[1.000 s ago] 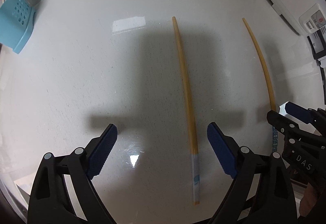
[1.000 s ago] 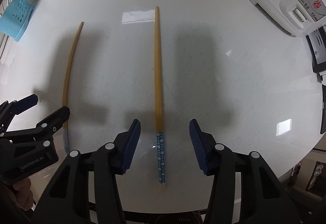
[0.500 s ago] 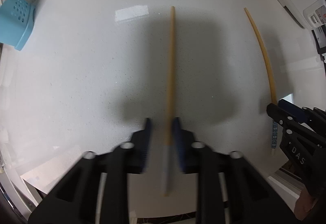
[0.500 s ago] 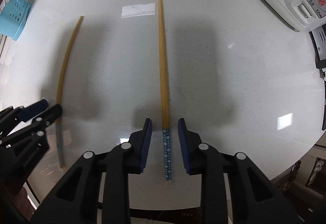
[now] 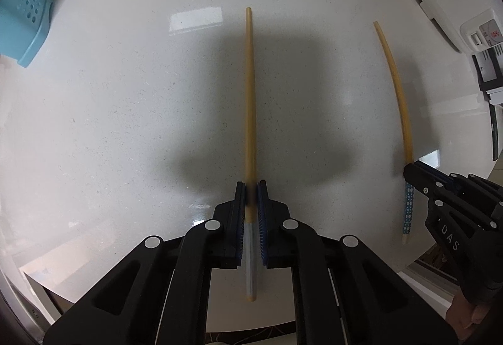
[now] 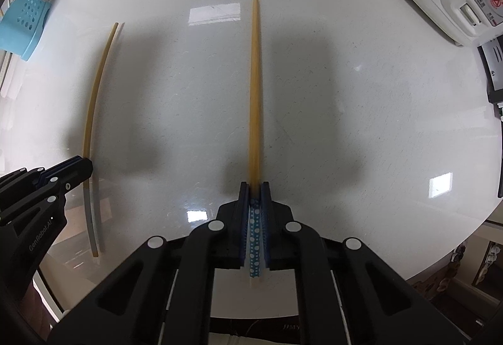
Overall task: Organize utensils
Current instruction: 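Close the left tool on the white-tipped chopstick while the right tool closes on the blue-dotted chopstick, then lift both chopsticks and carry them with both tools toward the blue holder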
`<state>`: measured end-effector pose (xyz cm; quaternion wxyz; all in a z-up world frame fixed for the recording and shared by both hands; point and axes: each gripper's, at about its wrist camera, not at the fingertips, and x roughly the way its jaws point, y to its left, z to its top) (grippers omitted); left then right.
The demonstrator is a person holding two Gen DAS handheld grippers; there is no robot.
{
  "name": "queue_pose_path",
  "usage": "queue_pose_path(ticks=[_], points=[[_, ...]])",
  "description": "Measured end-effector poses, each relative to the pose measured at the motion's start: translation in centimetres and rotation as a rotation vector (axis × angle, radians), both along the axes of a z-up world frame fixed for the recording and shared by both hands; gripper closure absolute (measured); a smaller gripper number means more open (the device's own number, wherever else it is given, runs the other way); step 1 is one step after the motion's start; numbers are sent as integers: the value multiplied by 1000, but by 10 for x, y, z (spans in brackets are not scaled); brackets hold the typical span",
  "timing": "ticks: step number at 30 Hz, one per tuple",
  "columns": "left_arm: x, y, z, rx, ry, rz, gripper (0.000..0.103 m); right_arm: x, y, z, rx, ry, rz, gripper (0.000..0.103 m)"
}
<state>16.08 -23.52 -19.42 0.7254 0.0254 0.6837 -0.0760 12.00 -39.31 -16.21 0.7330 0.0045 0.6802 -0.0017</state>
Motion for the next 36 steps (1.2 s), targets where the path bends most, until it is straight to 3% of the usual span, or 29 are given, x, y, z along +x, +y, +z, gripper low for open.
queue_pose_path(ticks=[4, 17, 29, 36], points=[[-2, 1, 10, -3, -30, 8, 96, -16, 5, 11, -4, -29, 6, 96], [0, 38, 56, -19, -158, 81, 96, -5, 48, 61, 16, -158, 47, 96], [0, 94, 88, -39, -297, 159, 96, 6, 117, 110, 57, -306, 143, 96], [0, 150, 124, -38, -395, 219, 96, 20, 164, 139, 96, -399, 208, 96]])
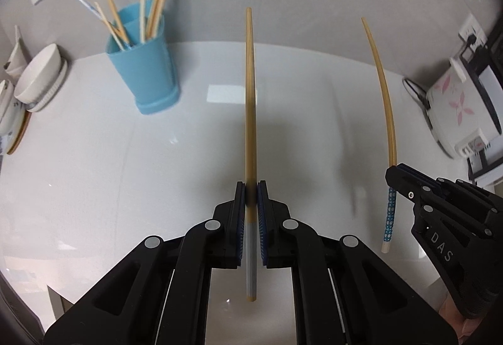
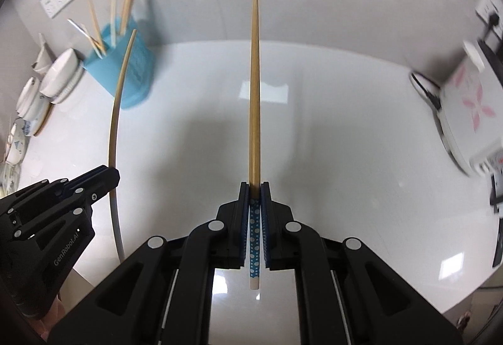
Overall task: Organize utensils
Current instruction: 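Lift both chopsticks and carry them with both tools toward the blue holder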
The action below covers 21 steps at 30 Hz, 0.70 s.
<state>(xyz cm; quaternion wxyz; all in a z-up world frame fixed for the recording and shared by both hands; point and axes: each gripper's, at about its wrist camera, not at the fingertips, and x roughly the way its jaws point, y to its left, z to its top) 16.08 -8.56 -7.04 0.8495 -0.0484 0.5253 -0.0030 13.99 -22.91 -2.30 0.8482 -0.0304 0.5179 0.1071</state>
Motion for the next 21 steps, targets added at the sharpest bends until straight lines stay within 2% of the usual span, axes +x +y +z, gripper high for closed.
queue_pose_path(ticks=[12, 21], points=[[18, 65, 43, 11, -149, 108, 96, 21, 70, 32, 66, -126, 94, 96], [40, 108, 67, -2, -268, 139, 96, 45, 121, 64, 118, -238, 139, 96]])
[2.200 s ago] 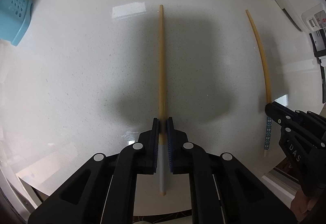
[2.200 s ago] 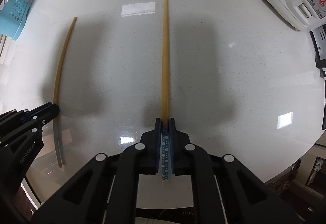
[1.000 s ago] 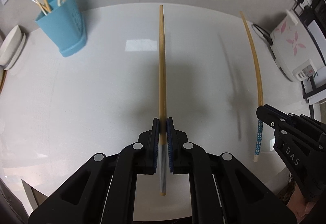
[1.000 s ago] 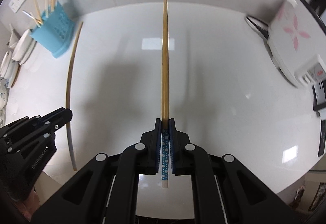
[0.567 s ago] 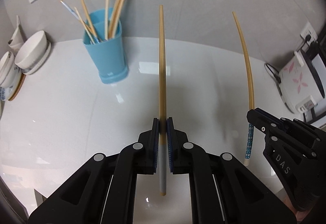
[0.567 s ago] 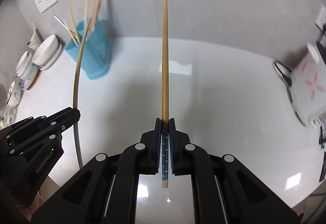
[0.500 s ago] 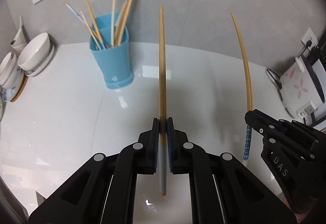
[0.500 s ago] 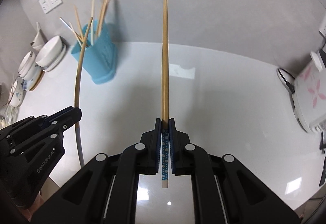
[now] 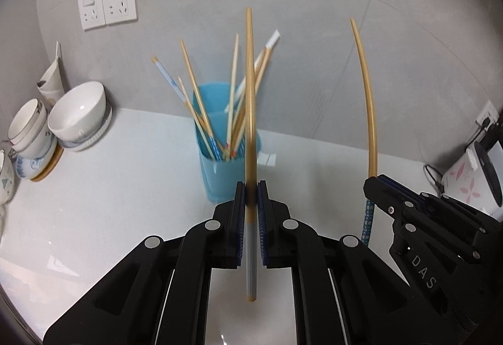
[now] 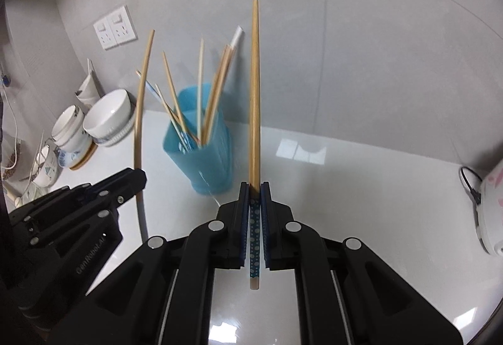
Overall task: Organize utensils
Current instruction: 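Lift both chopsticks and carry them with both tools toward the blue holder, then lower the white-tipped chopstick into the blue holder and open the left tool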
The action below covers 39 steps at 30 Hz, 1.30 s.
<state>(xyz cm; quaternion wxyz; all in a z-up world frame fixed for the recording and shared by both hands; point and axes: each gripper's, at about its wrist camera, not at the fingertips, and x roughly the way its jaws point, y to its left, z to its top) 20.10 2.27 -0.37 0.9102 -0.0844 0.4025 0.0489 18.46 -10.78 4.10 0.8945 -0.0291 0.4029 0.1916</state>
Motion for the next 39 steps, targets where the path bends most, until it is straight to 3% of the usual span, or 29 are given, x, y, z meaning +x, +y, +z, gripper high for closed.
queue_pose_path(ticks=[9, 16, 19, 32, 35, 38, 39], points=[[33, 40, 18, -33, -170, -3, 96, 32, 29, 19, 69, -68, 1, 96], [60, 58, 24, -40, -349, -29, 96, 58, 35, 12, 83, -56, -17, 96], [74, 61, 17, -43, -378, -52, 96, 67, 37, 8, 78, -53, -19, 96], [103, 55, -33, -18, -288, -108, 96, 81, 44, -11, 63, -46, -4, 96], [101, 53, -36, 19, -274, -109, 94, 83, 45, -13, 62, -39, -5, 96], [98, 55, -33, 26, -241, -108, 80, 84, 46, -14, 69, -42, 1, 96], [98, 58, -31, 32, -230, -99, 70, 83, 45, -13, 75, -47, 5, 96]])
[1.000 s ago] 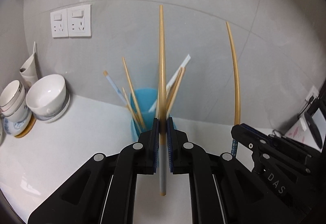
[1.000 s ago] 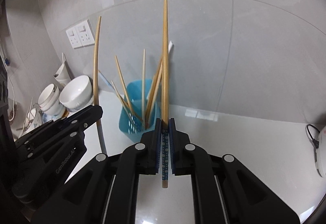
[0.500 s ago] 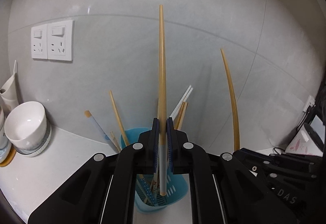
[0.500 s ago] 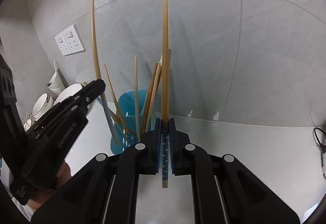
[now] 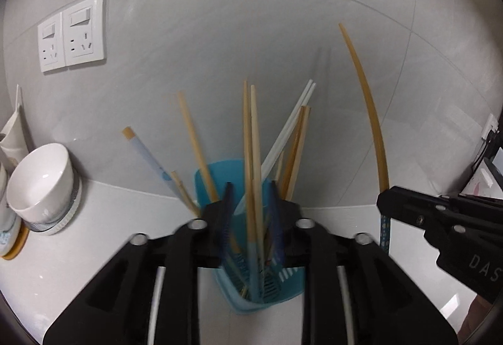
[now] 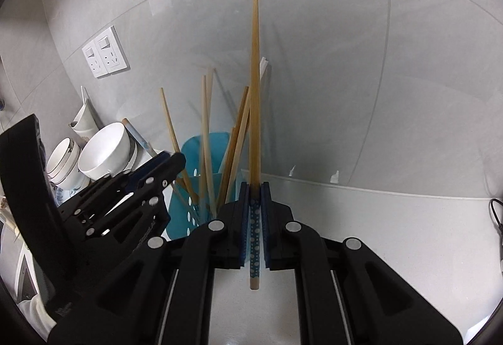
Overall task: Organize utensils
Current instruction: 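Lower the white-tipped chopstick into the blue holder and open the left tool, then lower the blue-dotted chopstick into the blue holder and open the right tool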
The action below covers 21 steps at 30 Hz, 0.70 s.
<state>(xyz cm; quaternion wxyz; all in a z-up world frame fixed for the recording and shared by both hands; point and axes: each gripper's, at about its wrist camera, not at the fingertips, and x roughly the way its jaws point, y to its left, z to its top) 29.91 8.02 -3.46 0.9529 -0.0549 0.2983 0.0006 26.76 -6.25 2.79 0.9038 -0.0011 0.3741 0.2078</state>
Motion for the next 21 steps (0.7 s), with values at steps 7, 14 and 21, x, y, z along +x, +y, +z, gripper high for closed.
queue_pose_path(ticks=[7, 14, 21], points=[[-15, 16, 17, 38, 76, 52, 20, 0, 6, 8, 79, -47, 46, 96], [-24, 27, 30, 105, 105, 92, 6, 8, 25, 7, 139, -80, 87, 96], [-24, 44, 22, 96, 136, 138, 6, 16, 39, -5, 139, -85, 103, 96]])
